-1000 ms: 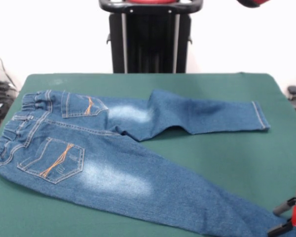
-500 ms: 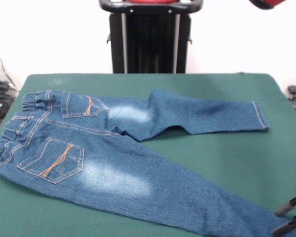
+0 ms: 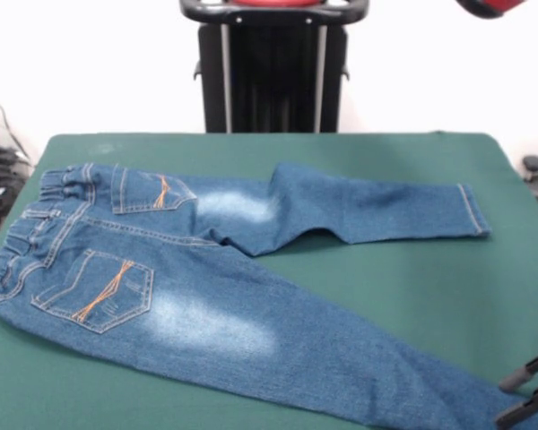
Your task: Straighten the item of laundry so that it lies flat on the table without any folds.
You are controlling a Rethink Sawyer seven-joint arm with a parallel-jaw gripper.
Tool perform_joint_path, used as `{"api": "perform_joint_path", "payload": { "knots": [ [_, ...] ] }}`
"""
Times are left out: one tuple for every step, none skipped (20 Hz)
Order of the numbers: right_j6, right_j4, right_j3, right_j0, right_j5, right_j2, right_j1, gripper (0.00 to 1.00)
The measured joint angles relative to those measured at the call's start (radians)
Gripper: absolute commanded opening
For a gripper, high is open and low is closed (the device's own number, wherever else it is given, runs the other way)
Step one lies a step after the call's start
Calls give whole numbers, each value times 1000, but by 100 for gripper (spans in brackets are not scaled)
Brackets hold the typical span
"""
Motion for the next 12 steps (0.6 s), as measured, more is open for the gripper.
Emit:
{"api": "perform_joint_path", "payload": {
  "knots": [
    [0,0,2,1,-1,1,1,100],
    [0,0,4,2,-1,2,1,100],
    [0,0,5,3,-2,3,1,100],
    [0,0,7,3,-3,3,2,100],
    [0,0,8,4,-4,4,2,100],
    [0,0,9,5,-4,5,2,100],
    [0,0,11,6,-5,5,3,100],
    [0,0,12,6,-6,6,3,100],
    [0,0,13,7,-6,7,3,100],
    [0,0,15,8,-6,7,3,100],
    [0,0,16,8,-7,8,4,100],
    [0,0,17,9,-8,9,4,100]
  ]
}}
